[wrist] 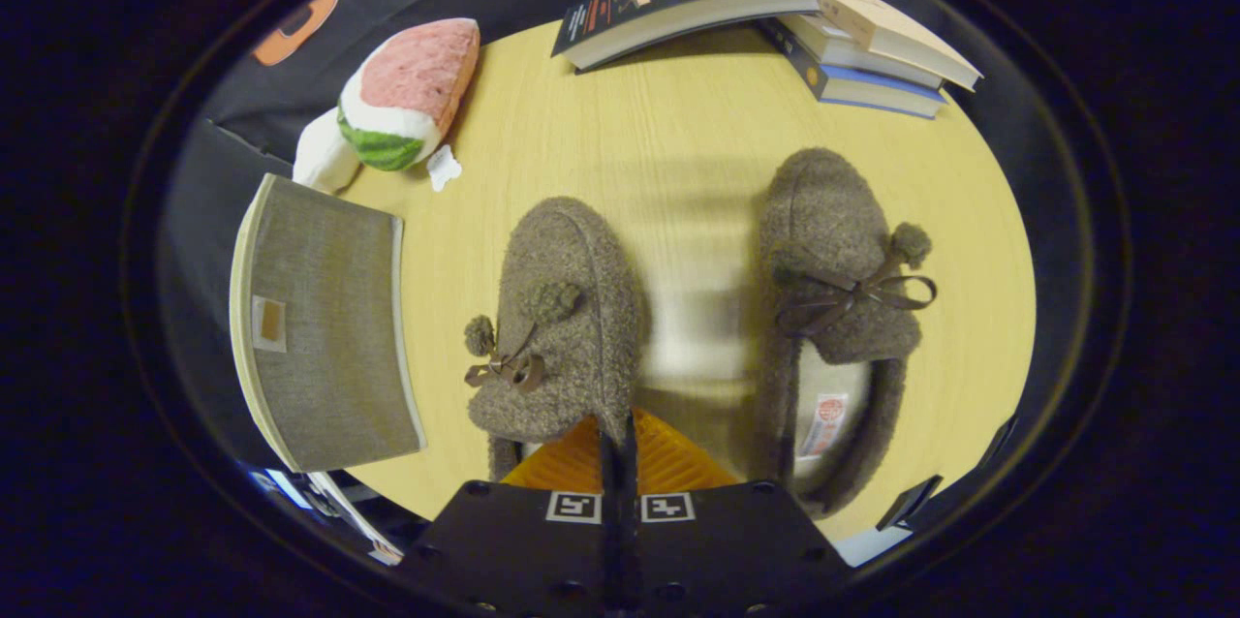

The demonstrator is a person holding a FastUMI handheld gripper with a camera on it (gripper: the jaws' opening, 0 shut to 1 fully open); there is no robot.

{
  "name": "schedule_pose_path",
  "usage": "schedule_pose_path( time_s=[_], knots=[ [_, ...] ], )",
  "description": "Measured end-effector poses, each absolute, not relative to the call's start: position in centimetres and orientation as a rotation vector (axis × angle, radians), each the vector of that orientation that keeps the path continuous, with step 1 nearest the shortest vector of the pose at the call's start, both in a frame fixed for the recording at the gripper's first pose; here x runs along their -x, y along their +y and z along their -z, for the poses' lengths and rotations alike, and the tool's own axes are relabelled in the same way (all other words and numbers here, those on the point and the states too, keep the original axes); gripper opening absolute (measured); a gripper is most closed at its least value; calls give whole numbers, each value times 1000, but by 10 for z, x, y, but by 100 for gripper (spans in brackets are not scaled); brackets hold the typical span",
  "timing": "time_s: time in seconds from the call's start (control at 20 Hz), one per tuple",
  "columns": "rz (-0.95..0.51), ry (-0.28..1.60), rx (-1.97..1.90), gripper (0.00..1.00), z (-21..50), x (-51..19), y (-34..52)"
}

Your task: Open the storage box then place both shoes into the box .Put the left shoe in first, then the right shoe, with the right side of both shoes facing outward in a uniform manner.

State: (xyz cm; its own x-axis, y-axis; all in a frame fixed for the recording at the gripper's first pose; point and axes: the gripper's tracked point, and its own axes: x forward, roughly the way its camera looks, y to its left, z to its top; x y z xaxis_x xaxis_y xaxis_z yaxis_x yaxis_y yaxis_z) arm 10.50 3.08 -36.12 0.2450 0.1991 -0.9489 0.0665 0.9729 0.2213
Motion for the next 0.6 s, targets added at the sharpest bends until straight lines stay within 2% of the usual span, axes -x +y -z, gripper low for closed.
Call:
schedule_pose_path(
  time_s=[0.35, 0.6],
  knots=[
    [-170, 1173, -254, 0, 253, -117, 56],
    [-241, 1104, -208, 0, 198, -122, 113]
  ],
)
